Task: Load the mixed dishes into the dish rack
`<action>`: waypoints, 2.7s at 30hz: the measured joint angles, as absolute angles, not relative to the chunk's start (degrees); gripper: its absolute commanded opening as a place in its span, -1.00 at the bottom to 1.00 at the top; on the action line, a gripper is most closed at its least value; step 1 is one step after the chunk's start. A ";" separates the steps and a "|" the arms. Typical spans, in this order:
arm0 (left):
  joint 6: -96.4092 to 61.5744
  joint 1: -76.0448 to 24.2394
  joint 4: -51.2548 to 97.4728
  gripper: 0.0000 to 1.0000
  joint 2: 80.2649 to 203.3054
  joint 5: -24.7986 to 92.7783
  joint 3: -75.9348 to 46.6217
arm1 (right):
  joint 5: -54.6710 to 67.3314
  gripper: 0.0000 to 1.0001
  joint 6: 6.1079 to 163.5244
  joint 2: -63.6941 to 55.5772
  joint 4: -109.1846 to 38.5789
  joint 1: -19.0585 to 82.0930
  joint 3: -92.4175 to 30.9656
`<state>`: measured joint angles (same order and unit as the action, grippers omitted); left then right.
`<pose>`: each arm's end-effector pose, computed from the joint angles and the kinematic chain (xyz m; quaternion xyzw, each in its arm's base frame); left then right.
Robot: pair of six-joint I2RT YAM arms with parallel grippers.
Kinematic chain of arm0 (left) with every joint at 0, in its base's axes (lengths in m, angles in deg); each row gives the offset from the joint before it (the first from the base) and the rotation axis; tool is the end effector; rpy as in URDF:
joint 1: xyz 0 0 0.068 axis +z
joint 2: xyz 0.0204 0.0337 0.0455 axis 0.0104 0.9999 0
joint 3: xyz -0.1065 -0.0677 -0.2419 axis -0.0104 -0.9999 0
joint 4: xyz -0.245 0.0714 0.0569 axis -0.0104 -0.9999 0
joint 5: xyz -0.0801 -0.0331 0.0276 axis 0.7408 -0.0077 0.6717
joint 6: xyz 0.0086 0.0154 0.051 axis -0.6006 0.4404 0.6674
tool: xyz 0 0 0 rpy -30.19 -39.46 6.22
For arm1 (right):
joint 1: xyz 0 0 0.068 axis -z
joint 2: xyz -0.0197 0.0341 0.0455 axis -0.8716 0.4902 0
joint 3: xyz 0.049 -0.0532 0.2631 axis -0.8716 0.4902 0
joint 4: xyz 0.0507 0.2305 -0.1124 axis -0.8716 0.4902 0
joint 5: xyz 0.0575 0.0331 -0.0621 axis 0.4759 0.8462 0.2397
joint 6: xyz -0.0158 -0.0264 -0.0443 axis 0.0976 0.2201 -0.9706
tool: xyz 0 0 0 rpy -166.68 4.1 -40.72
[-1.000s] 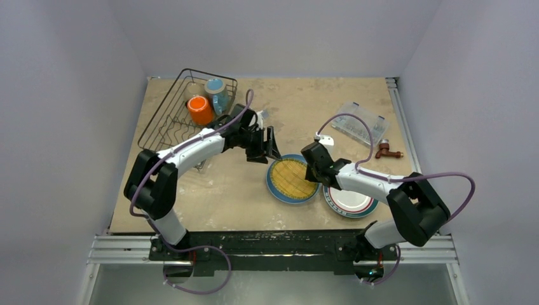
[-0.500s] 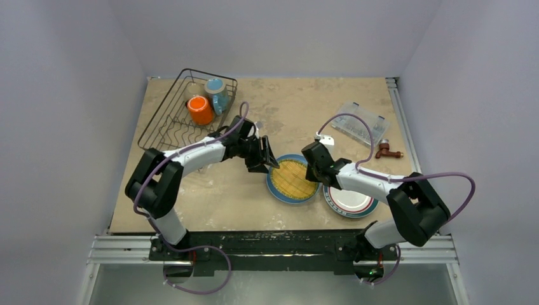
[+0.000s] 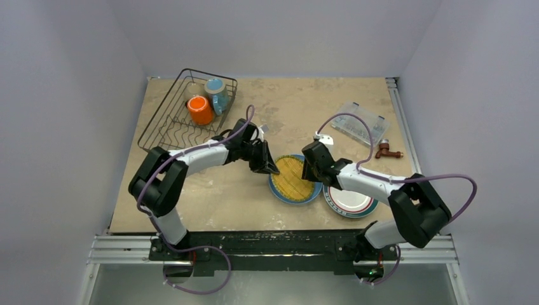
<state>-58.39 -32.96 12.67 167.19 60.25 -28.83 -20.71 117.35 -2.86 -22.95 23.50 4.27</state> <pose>0.2846 -0.2130 0.1698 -0.0513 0.9045 -0.4213 0.0410 0.2223 0.1536 0.1696 0.0693 0.9379 0.0596 0.3348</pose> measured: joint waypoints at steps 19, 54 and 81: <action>-21.61 -39.46 -4.99 -1.00 136.16 25.76 -18.51 | -18.15 0.53 112.92 -30.81 -24.24 23.54 11.37; 18.70 -0.03 2.46 -1.00 124.40 12.23 -26.38 | -11.16 0.57 107.56 -45.98 -33.88 23.54 24.81; 18.28 10.51 -2.65 -1.00 143.61 20.54 -11.80 | -7.99 0.58 106.30 -47.25 -36.41 23.54 25.77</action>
<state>18.28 10.51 -2.65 143.61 20.54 -11.80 -7.99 106.30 -47.25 -36.41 23.54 25.77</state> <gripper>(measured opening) 0.051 0.788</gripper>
